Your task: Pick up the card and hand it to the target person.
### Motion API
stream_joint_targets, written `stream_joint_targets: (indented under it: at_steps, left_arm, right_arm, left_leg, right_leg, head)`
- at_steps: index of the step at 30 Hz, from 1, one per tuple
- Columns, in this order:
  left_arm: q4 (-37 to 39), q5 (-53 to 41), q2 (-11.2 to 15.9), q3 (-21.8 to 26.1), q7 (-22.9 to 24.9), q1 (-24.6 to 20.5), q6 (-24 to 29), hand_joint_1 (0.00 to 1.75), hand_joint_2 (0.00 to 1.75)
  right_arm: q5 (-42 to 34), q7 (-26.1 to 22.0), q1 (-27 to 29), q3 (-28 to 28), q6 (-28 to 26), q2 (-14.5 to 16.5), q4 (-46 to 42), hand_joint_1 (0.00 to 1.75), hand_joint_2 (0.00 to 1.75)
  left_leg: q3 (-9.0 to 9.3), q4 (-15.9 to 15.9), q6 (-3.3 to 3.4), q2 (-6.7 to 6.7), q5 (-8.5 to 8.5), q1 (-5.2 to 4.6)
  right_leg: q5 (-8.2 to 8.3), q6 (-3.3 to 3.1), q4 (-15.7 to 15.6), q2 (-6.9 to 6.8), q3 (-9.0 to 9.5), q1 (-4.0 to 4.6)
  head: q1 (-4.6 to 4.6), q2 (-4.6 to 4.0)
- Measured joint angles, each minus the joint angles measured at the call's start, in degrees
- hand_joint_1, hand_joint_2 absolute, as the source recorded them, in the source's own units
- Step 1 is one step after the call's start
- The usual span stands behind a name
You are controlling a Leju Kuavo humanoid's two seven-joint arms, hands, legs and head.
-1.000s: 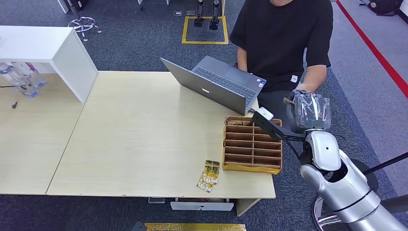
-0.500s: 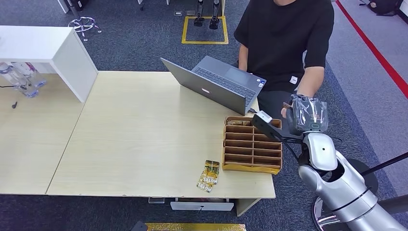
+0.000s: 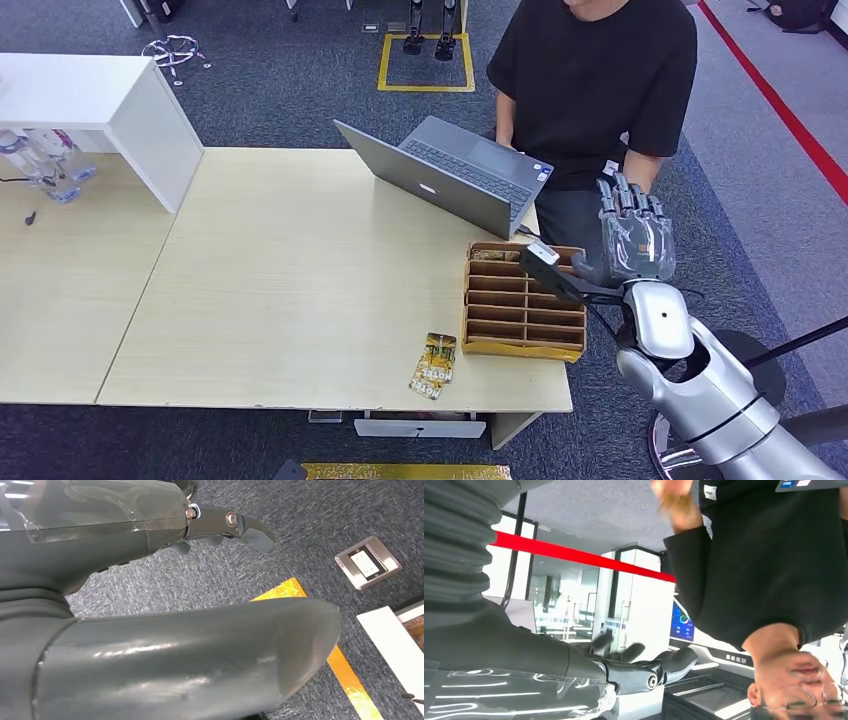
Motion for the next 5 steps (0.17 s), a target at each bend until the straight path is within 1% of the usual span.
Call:
stream_joint_targets:
  at_steps: [2, 3, 4, 5]
  left_arm:
    - [0.0, 0.0, 0.0, 0.0, 0.1, 0.0, 0.0, 0.00, 0.00]
    - [0.0, 0.0, 0.0, 0.0, 0.2, 0.0, 0.1, 0.00, 0.00]
    - [0.0, 0.0, 0.0, 0.0, 0.2, 0.1, 0.2, 0.00, 0.00]
    - [0.0, 0.0, 0.0, 0.0, 0.2, 0.1, 0.3, 0.00, 0.00]
  right_arm:
    - [-0.9, -0.2, 0.4, -0.1, -2.3, 0.1, 0.0, 0.00, 1.75]
    - [-2.5, -0.7, 0.8, -0.3, -5.0, 0.2, -0.1, 0.00, 1.75]
    - [-5.7, -1.9, 1.3, -0.6, -9.2, 0.6, -0.1, 0.00, 1.75]
    - [-7.4, -2.5, 1.5, -0.8, -11.4, 0.7, -0.2, 0.00, 1.75]
  left_leg:
    - [0.00, 0.0, 0.00, 0.00, 0.00, 0.00]
    - [0.00, 0.0, 0.00, 0.00, 0.00, 0.00]
    - [-0.01, 0.0, 0.00, -0.01, 0.00, 0.00]
    - [-0.02, 0.0, 0.00, -0.01, 0.00, 0.00]
  right_leg:
    - [0.00, 0.00, 0.0, 0.00, 0.00, 0.00]
    - [0.00, 0.00, 0.0, -0.01, 0.01, 0.00]
    - [0.00, 0.00, 0.0, -0.01, 0.01, 0.00]
    - [0.00, 0.00, 0.0, -0.02, 0.01, 0.00]
  head:
    - [0.00, 0.00]
    - [0.00, 0.00]
    - [0.01, 0.00]
    - [0.01, 0.00]
